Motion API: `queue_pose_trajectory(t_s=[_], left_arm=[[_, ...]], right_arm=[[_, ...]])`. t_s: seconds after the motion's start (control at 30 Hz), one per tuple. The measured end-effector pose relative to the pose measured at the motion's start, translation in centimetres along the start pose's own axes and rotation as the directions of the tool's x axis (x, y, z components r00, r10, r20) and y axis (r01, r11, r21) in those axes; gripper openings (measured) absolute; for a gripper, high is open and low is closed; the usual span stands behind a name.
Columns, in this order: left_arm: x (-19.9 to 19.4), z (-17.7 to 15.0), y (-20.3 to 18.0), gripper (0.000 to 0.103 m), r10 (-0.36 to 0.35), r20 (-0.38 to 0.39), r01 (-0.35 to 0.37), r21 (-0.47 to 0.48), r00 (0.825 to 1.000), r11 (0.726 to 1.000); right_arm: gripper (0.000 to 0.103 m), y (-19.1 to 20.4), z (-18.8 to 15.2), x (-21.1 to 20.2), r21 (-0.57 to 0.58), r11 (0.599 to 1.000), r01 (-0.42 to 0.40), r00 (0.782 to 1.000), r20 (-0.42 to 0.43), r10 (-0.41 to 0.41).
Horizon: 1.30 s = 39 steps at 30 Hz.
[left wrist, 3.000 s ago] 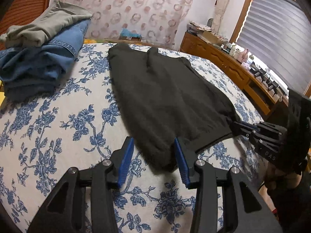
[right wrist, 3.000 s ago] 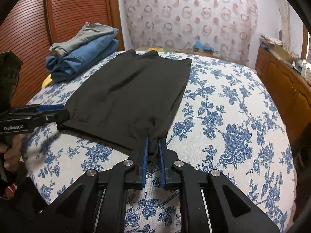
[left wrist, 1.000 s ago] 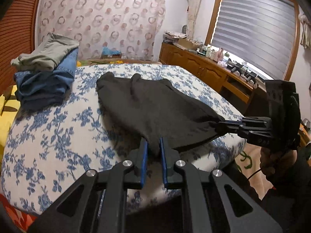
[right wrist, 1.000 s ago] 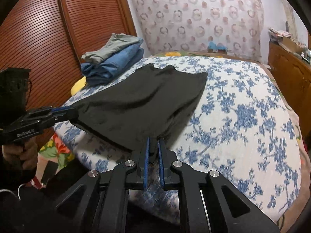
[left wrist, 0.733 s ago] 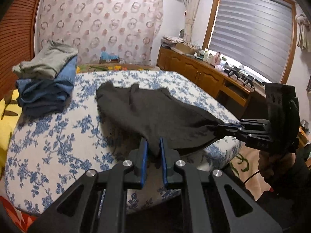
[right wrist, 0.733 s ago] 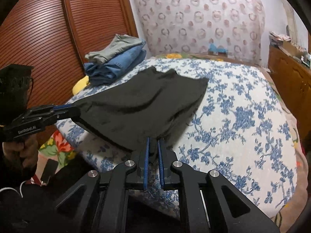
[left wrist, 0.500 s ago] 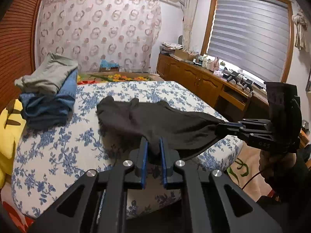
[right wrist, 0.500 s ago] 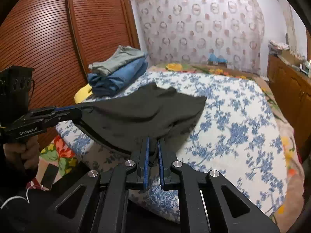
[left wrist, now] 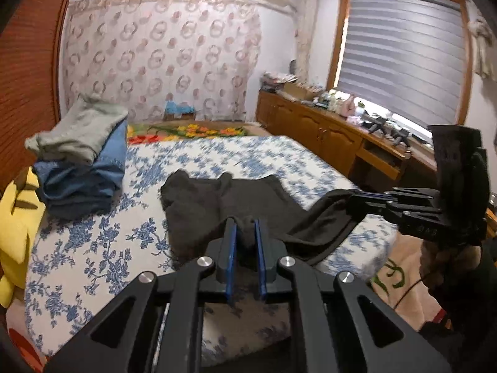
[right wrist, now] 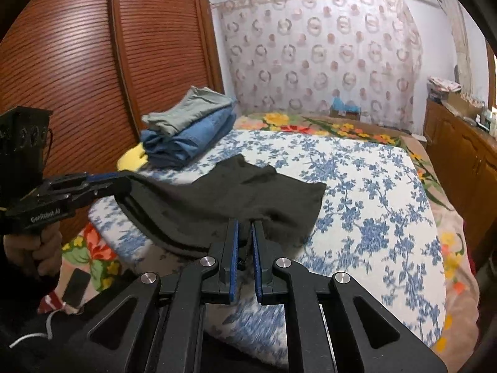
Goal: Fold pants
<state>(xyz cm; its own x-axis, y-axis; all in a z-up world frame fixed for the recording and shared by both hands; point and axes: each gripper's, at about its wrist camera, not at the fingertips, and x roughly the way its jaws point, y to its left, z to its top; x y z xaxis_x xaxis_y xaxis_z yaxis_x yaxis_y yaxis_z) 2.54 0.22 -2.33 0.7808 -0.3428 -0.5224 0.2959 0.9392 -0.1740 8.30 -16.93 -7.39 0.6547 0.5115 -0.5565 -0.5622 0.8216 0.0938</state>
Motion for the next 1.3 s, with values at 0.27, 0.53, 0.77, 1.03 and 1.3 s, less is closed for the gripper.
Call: queue_pose_trajectory(t_s=[0.27,0.53,0.77,1.03,1.3], left_arm=[[3.4,2.8,1.9,0.009,0.028,0.032,-0.028,-0.018,0.999,0.999],[5.6,5.2,3.3,0.009,0.036,0.040,-0.035,-0.020,0.999,0.999],[7.7,6.0,4.1,0.009,0.060,0.028,-0.060,-0.011,0.998,0.998],[8.9,5.3,5.0,0.021,0.092,0.002,-0.092,-0.019,0.996,0.996],[8.1,4.0,5.8,0.040,0.074,-0.023,-0.075,-0.026,0.997,0.997]], right_arm=[[0.006,-1.4,2.0,4.6,0.009,0.999,0.047,0.999,-0.025,-0.047],[0.006,-3.6,4.6,7.5,0.034,0.994,0.099,0.995,-0.020,-0.099],[0.006,-4.7,5.7,10.6,0.027,0.991,0.135,0.990,-0.045,-0.133],[0.006,-5.7,5.6,13.5,0.044,0.988,0.147,0.985,-0.102,-0.142],[0.006,-5.9,5.7,14.7,0.028,0.984,0.175,0.978,-0.118,-0.170]])
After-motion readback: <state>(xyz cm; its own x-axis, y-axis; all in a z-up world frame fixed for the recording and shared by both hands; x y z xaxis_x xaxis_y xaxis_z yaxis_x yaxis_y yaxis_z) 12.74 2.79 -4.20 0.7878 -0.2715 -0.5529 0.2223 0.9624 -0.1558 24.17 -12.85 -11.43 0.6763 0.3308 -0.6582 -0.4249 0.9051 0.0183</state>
